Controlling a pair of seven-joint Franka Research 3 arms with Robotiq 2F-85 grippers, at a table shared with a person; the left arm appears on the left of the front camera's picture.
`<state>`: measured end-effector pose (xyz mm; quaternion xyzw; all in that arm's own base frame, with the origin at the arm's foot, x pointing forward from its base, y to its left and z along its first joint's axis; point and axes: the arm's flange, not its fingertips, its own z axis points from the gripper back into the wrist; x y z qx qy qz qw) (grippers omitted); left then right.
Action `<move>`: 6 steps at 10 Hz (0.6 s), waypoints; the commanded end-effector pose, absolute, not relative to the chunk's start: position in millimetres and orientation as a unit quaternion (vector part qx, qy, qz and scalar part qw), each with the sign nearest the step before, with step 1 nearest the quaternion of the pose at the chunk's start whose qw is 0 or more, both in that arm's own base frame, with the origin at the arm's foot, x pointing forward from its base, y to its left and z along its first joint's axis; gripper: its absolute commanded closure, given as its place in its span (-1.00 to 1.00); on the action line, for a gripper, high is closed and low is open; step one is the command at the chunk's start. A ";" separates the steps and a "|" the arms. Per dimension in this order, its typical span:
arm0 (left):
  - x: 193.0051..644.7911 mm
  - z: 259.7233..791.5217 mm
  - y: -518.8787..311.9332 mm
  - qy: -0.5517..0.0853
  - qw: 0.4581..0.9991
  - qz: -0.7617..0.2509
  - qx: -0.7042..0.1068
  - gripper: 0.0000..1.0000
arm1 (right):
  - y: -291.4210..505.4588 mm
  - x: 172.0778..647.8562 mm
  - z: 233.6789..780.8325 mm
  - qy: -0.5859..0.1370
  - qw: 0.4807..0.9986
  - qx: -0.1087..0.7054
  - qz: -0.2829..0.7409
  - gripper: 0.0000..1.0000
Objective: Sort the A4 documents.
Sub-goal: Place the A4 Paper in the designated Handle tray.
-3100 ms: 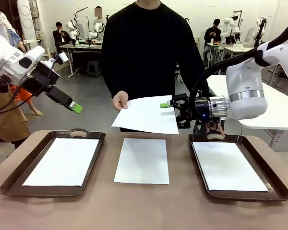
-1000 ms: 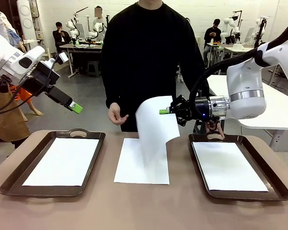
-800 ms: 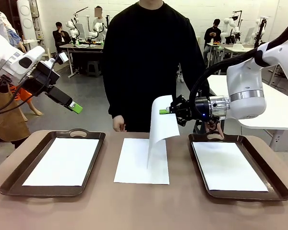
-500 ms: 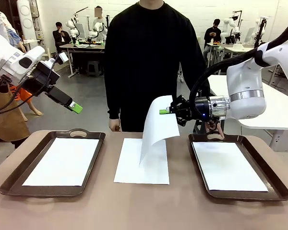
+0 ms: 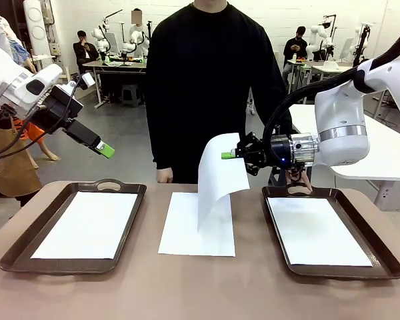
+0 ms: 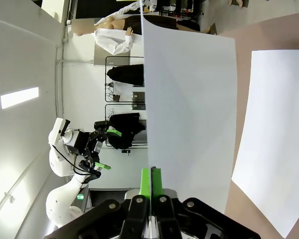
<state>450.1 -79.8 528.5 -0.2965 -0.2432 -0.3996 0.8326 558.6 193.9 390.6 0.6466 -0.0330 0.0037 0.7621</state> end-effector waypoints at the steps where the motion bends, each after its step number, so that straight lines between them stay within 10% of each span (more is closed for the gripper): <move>1: 449.4 528.9 -79.5 -0.243 0.831 -0.401 -0.299 -1.00 | 165.1 544.1 401.1 -0.045 0.778 0.626 0.033 0.97; 6: 449.4 528.9 -79.5 -0.243 0.831 -0.401 -0.299 -1.00 | 69.0 541.2 402.8 -0.051 0.821 0.564 0.073 0.97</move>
